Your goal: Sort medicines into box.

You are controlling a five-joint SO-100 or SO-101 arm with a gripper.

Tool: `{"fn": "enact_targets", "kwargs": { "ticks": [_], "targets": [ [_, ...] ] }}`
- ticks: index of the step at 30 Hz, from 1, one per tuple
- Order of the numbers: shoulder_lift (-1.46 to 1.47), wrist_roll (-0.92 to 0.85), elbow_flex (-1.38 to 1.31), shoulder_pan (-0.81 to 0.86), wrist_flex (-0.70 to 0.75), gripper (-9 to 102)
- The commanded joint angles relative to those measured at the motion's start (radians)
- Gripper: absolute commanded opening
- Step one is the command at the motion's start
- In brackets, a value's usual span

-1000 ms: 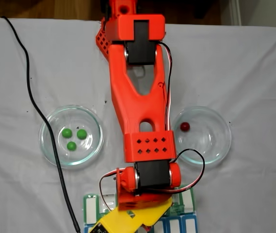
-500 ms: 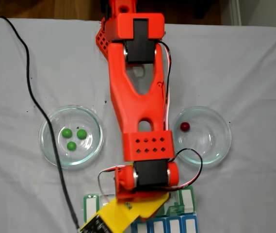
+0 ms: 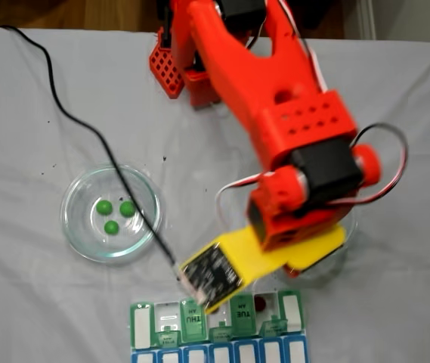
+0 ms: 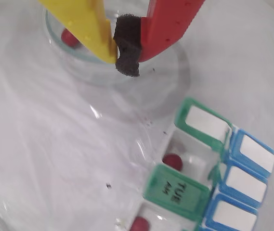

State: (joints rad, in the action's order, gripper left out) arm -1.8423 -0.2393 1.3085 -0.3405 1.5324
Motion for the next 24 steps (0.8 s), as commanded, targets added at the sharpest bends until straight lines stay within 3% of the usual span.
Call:
{"fn": "enact_targets", "kwargs": {
  "ticks": [1, 4, 7, 11, 24],
  "targets": [
    [-0.124, 0.103, 0.029, -0.077, 0.005, 0],
    [-0.115, 0.114, 0.117, -0.112, -0.02, 1],
    [-0.158, -0.037, 0.23, -0.156, -0.092, 1],
    [-0.141, -0.14, 0.268, -0.181, -0.08, 3],
    [-0.032, -0.104, 0.394, -0.265, -0.137, 26]
  ]
}}
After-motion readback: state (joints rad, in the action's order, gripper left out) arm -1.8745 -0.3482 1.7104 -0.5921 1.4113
